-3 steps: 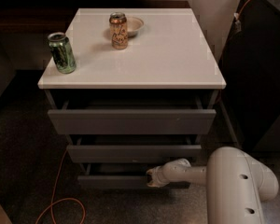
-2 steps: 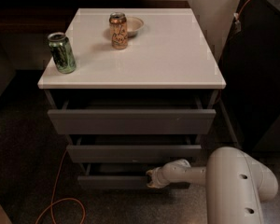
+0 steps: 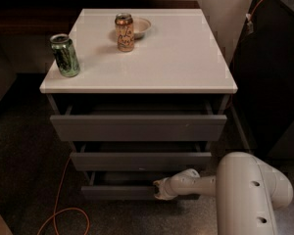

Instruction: Place orange can into bottom drawer

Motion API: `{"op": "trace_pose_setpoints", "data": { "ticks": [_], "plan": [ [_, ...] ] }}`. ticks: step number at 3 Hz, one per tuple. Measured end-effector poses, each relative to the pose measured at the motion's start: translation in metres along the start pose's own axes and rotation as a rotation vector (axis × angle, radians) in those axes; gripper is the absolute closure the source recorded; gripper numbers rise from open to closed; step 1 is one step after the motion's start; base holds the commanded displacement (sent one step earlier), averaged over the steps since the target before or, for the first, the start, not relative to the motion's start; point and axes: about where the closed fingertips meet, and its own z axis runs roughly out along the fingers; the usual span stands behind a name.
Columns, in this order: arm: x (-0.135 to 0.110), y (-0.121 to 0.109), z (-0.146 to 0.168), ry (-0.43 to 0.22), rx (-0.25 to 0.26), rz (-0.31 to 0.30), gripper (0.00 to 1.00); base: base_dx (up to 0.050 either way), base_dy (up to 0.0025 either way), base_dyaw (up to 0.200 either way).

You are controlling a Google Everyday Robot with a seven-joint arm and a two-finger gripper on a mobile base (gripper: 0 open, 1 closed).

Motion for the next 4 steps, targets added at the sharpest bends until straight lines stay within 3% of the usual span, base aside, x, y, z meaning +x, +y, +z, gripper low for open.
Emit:
{"op": "trace_pose_setpoints", "data": {
  "ticks": [2,3,4],
  "plan": [
    [-0.023,0.062,-0.016,-0.041,-0.049,-0.065,1.0,0.0,0.0,0.0],
    [-0.039,0.106,-0.027,-0.077,-0.086,-0.089,1.0,0.0,0.0,0.0],
    [-0.041,0.11,-0.028,-0.079,-0.09,-0.09,1.0,-0.05,0.00003,0.0]
  ]
}}
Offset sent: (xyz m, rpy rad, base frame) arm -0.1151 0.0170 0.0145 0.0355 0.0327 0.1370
